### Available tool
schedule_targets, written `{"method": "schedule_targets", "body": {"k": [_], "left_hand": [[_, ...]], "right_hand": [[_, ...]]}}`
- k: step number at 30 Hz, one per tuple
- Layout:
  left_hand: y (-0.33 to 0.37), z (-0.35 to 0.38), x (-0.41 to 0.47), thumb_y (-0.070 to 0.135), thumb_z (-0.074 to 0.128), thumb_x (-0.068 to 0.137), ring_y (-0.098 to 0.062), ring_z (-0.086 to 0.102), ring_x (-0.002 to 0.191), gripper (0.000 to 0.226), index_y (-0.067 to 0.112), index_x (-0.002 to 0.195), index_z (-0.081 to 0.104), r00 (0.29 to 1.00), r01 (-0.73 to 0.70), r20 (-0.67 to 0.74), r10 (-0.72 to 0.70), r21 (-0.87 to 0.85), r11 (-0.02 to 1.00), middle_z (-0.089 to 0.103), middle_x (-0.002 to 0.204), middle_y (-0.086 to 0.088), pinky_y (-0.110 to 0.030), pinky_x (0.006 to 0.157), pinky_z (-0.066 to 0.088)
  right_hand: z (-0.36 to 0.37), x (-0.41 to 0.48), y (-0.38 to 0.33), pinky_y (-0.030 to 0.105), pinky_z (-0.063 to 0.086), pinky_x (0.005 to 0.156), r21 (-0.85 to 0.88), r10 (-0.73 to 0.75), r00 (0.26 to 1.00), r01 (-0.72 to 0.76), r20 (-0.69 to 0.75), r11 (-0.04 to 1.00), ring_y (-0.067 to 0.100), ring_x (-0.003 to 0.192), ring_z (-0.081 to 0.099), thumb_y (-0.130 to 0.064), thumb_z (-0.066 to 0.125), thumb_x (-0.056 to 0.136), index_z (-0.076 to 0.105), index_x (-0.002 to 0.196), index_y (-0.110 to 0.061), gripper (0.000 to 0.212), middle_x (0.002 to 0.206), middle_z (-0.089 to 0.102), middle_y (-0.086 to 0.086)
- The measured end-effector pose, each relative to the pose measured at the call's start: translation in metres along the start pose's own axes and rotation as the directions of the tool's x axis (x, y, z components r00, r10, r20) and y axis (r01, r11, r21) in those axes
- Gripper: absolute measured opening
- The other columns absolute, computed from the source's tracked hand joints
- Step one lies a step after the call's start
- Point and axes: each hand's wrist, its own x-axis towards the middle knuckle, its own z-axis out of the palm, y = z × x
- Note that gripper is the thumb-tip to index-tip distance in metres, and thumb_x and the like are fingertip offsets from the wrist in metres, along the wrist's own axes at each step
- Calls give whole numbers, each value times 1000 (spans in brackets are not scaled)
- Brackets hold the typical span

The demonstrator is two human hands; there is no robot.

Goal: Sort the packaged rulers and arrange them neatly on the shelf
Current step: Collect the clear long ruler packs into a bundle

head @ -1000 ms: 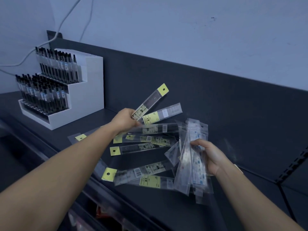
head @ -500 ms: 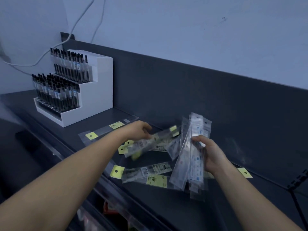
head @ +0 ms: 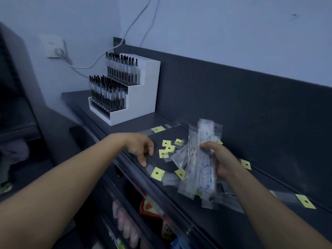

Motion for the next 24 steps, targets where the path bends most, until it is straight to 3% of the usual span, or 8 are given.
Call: {"method": "schedule_targets", "body": {"k": [5, 8, 12, 16, 18, 21, 24], "left_hand": [[-5, 4, -3, 27, 85, 68, -20, 55, 94, 28, 27, 83, 61, 999, -25, -32, 26, 27, 999, 59, 88, 7, -35, 88, 46], [-8, 5, -2, 25, 84, 69, -19, 53, 84, 31, 23, 82, 56, 998, -29, -55, 28, -15, 999, 57, 83, 5, -32, 77, 45], [-6, 2, 1, 10, 78, 77, -13, 54, 74, 22, 22, 77, 59, 954, -123, -299, 36, -280, 952, 59, 76, 5, -28, 74, 44], [6, -4, 0, 6, 70, 85, -8, 58, 62, 9, 14, 80, 70, 870, -320, -492, -31, -612, 723, 66, 68, 2, -25, 66, 46], [22, -8, 0, 5, 65, 89, -9, 58, 54, 8, 8, 84, 70, 855, -402, -516, -49, -720, 565, 68, 63, 1, -21, 53, 46], [49, -10, 7, 3, 63, 89, -13, 59, 52, 13, 8, 78, 66, 862, -442, -499, -86, -824, 354, 66, 62, -2, -24, 47, 47], [72, 5, 22, 9, 68, 87, -18, 54, 48, 20, 8, 70, 59, 883, -359, -435, -176, -868, 343, 60, 58, -7, -23, 42, 44]], "right_hand": [[10, 1, 4, 45, 54, 75, -53, 25, 1000, -25, 16, 998, 31, 74, 65, -9, 60, 86, 58, 93, -5, 8, 81, 66, 13], [11, 0, 7, 49, 53, 79, -63, 51, 999, -50, 17, 997, 32, 76, 64, -8, 59, 88, 56, 91, -7, 5, 82, 66, 14], [10, 1, 8, 43, 53, 68, -62, 72, 997, -71, 19, 996, 31, 74, 65, -8, 59, 88, 56, 95, -5, 8, 81, 66, 15], [9, 2, 8, 38, 52, 63, -41, 81, 997, -81, 17, 996, 29, 70, 66, -7, 60, 87, 57, 93, -4, 7, 74, 67, 12], [9, 4, 8, 41, 52, 66, -37, 69, 998, -69, 6, 997, 30, 73, 66, -7, 60, 87, 57, 94, -4, 9, 76, 67, 13], [10, 6, 8, 41, 52, 64, -22, 65, 998, -65, 0, 998, 31, 72, 66, -7, 60, 86, 57, 98, -4, 13, 78, 67, 14], [11, 8, 7, 38, 52, 60, 15, 66, 998, -65, -20, 998, 31, 71, 66, -7, 60, 86, 58, 104, -4, 19, 82, 67, 15]]}}
